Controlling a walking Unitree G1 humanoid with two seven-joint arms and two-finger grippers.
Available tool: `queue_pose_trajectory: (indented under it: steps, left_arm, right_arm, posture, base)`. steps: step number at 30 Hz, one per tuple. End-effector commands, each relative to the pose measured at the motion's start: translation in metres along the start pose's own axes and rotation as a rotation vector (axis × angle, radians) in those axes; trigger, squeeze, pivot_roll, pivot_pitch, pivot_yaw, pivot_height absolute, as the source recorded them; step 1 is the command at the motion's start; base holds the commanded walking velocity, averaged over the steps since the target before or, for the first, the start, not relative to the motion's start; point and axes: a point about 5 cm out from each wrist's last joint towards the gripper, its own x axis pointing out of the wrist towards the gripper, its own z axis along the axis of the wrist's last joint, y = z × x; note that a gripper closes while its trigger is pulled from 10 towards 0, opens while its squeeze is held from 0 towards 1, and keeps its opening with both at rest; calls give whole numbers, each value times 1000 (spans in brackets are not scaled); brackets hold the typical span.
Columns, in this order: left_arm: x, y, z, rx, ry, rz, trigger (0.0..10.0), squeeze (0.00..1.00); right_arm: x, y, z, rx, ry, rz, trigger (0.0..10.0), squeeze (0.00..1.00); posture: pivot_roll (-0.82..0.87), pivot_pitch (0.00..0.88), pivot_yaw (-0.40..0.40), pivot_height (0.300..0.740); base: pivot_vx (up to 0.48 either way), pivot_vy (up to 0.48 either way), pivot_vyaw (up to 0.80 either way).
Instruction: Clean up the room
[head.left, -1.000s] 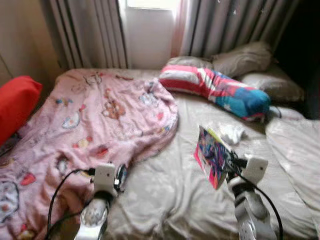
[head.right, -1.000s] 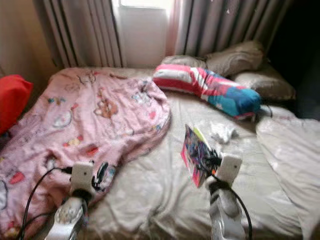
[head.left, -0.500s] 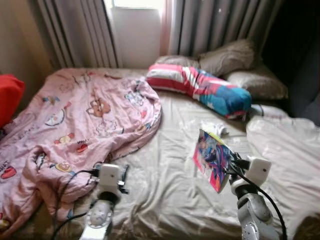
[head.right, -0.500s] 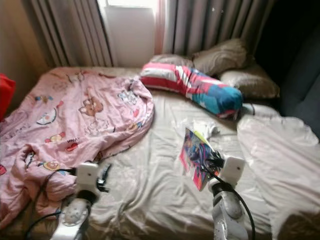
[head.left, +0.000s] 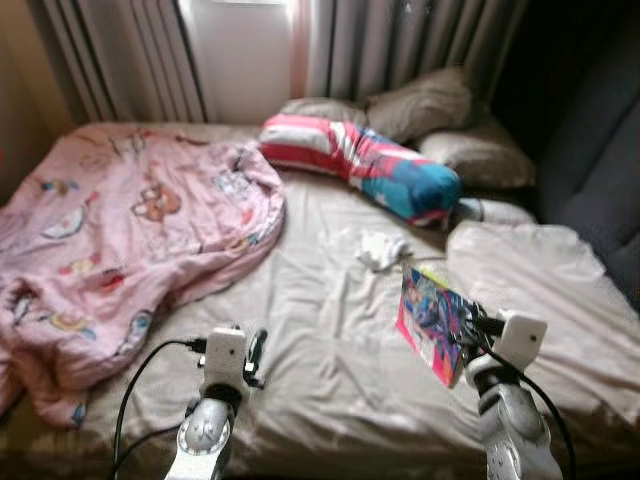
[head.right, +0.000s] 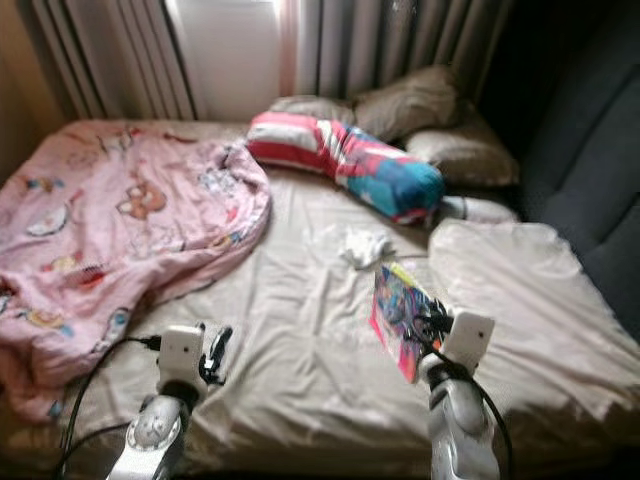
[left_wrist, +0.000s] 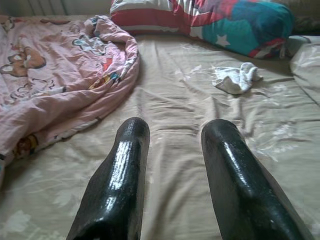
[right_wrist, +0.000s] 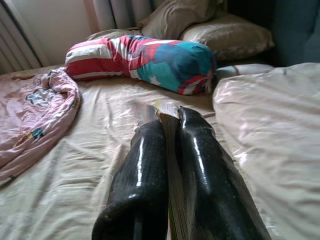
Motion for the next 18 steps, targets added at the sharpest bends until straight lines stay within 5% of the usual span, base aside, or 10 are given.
queue_pose_trajectory:
  steps: [1, 14, 18]
  left_arm:
    - [-3, 6, -2, -6, 10, 12, 10000, 0]
    - [-4, 6, -2, -22, 10, 6, 10000, 0]
    - [-5, 6, -2, -25, 12, 4, 10000, 0]
  right_arm:
    - [3, 6, 8, 7, -45, 16, 10000, 0]
    - [2, 1, 5, 21, -30, -14, 10000, 0]
    - [2, 2, 4, 32, -27, -19, 10000, 0]
  posture:
    - [-61, 155, -62, 740]
    - [-60, 158, -61, 740]
    - [-60, 160, -61, 740]
  base:
    - [0, 0, 0]
    - [0, 0, 0]
    - [0, 0, -759]
